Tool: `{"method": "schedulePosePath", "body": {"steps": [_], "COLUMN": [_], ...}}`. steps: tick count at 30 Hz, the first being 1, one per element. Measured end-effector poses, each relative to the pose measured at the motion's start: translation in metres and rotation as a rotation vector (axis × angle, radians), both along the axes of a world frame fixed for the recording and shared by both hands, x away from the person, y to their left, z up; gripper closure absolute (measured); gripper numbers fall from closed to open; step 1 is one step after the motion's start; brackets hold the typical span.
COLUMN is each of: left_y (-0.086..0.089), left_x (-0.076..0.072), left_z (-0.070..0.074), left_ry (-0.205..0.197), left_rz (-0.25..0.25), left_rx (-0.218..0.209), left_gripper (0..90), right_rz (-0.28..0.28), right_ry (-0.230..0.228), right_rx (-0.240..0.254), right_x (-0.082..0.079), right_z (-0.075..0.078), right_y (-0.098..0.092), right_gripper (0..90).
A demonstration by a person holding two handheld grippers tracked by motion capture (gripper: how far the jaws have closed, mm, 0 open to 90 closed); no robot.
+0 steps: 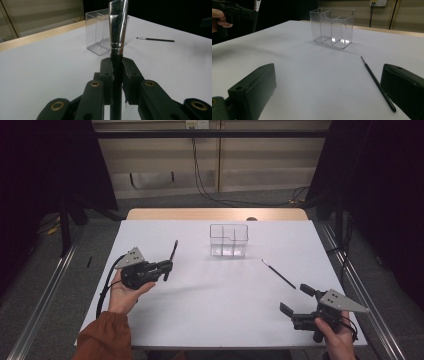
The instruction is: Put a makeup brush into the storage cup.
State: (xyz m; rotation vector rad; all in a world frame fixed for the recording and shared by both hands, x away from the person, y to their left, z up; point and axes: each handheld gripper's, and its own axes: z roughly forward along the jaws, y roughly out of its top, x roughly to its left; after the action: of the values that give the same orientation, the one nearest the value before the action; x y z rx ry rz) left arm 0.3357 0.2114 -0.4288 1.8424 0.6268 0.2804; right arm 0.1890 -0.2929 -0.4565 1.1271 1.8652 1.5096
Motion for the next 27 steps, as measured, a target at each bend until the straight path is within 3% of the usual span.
{"method": "schedulePosePath", "body": {"steps": [6,8,16,24,27], "left_y": [-0.004,-0.007,-0.021,-0.034,-0.039], "left_x": [-0.011,-0.014,-0.021,-0.026,-0.024], "left_z": [-0.003,-0.003,-0.01,-0.009,-0.011], "left_ry": [0.011,0.004,0.042,0.019,0.031], "left_rz": [-0.026,-0.022,-0.063,-0.092,-0.097], "left_rx": [-0.005,-0.028,-0.062,-0.052,-0.056], "left_gripper": [79.7,79.7,79.7,79.6,79.6], "right_rz": [0.002,0.008,0.023,0.066,0.073], "right_ry": [-0.002,-0.006,-0.011,-0.002,-0.003], "right_rx": [0.005,0.004,0.004,0.007,0.017], "right_x": [0.0,0.0,0.0,0.001,0.001], "right_z": [0.0,0.0,0.001,0.002,0.002], "right_y": [0.0,0.001,0.004,0.009,0.011], "right_gripper": [0.1,0.1,0.1,0.1,0.1]}}
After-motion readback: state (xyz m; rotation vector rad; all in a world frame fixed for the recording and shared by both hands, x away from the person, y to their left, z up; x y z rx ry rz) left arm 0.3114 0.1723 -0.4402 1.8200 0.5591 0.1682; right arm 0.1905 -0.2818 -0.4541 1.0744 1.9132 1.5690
